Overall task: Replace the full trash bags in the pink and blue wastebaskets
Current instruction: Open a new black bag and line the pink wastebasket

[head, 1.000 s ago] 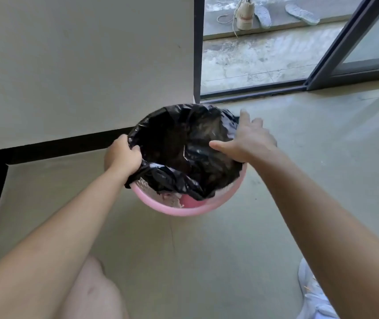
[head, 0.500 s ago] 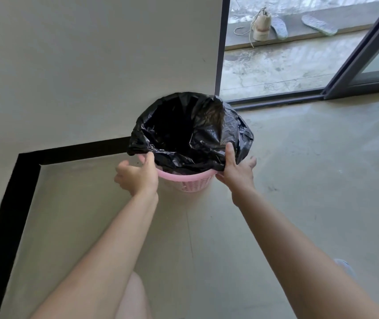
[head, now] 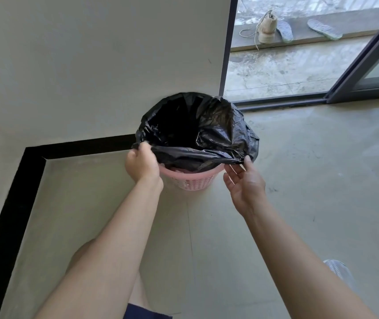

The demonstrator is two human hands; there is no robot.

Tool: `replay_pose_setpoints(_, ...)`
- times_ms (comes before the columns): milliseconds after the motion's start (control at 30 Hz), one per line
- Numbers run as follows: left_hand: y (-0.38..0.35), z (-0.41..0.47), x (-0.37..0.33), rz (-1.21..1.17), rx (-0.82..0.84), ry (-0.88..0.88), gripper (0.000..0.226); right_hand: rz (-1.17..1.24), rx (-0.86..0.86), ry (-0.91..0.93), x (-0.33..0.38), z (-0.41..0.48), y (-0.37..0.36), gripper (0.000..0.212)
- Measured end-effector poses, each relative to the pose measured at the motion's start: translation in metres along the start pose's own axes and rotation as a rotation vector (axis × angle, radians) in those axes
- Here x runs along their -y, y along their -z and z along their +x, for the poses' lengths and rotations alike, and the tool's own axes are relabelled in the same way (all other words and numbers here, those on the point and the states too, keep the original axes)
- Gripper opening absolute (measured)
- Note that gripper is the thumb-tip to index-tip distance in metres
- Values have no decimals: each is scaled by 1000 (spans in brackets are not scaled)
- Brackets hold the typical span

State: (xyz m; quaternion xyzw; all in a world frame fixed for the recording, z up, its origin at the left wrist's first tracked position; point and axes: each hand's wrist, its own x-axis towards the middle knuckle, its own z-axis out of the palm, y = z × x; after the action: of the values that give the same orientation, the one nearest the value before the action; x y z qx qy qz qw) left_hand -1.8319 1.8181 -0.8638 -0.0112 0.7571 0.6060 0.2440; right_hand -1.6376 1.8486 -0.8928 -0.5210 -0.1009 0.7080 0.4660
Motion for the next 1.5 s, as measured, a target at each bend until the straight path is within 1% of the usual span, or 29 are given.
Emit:
replay_pose_setpoints(67,9,-6,4,-143,-21,86,12,104,-5,-64,1,3,1,22)
replay_pose_setpoints(167,22,-16,26,-195,-77,250,8,77,-48,-154,-7,9,0,20)
replay_pose_setpoints(267,24,-20,49,-236,-73,420,15,-49,-74,-246,-18,16,-3,18)
replay_pose_setpoints(367,22,-11,57,-269,-8,540,15,-254,-135,-204,-21,29,-4,11)
replay_pose_setpoints(400,23,-7,57,-270,-2,548,14,-273,-155,-185,-18,33,-5,11)
replay_pose_setpoints(467,25,1,53,-269,-26,505,10,-182,-184,-171,-6,38,-6,19)
replay_pose_setpoints(533,27,11,44,-215,-124,370,7,-100,-291,-110,10,42,-6,32)
replay_pose_setpoints(567,26,18,41,-159,-160,251,13,-160,-402,-63,18,44,-5,45)
replay_pose_setpoints(600,25,23,37,-76,-151,112,26,-278,-495,12,25,46,-4,58)
replay_pose_setpoints(633,22,28,33,45,-94,-16,48,-406,-521,130,29,46,-4,68)
replay_pose_setpoints(667,17,32,31,165,-7,-115,70,-520,-474,257,30,44,-7,72)
replay_pose_setpoints(700,10,35,31,263,90,-186,84,-619,-382,357,30,42,-10,74)
replay_pose_setpoints(733,2,37,29,327,182,-227,89,-715,-276,417,29,41,-14,75)
replay_pose_setpoints(800,-7,38,24,386,282,-228,86,-908,-112,430,28,42,-19,75)
replay_pose_setpoints(833,-8,39,23,400,291,-218,82,-983,-88,439,29,42,-19,75)
replay_pose_setpoints(900,-5,41,22,444,313,-223,75,-1057,-135,541,27,38,-13,72)
replay_pose_setpoints(1000,6,38,23,527,359,-248,77,-1096,-217,664,18,26,-3,70)
replay_pose_setpoints(1033,11,36,25,539,343,-253,77,-1121,-207,636,16,25,-1,70)
replay_pose_setpoints(1133,22,27,33,612,213,-257,82,-1296,-113,411,16,20,-7,75)
replay_pose_setpoints(1167,24,25,35,646,171,-256,85,-1410,-138,427,19,16,-15,80)
replay_pose_setpoints(1200,24,23,37,671,144,-257,88,-1514,-174,526,20,11,-23,85)
replay_pose_setpoints(1233,23,23,37,688,132,-258,90,-1590,-187,706,21,6,-32,87)
replay_pose_setpoints(1300,19,23,37,706,125,-252,91,-1723,-86,1121,19,3,-49,75)
replay_pose_setpoints(1333,18,24,37,714,119,-246,91,-1889,13,1244,17,5,-53,64)
replay_pose_setpoints(1367,17,24,37,723,111,-240,91,-2119,116,1261,15,9,-55,53)
replay_pose_setpoints(1400,17,24,36,732,109,-238,91,-2353,181,1165,13,13,-54,44)
replay_pose_setpoints(1433,17,23,37,740,118,-243,91,-2538,189,998,11,17,-51,39)
replay_pose_setpoints(1467,16,22,37,746,139,-256,91,-2655,169,846,11,21,-47,37)
replay_pose_setpoints(1500,15,21,38,752,161,-268,91,-2702,152,759,12,23,-43,36)
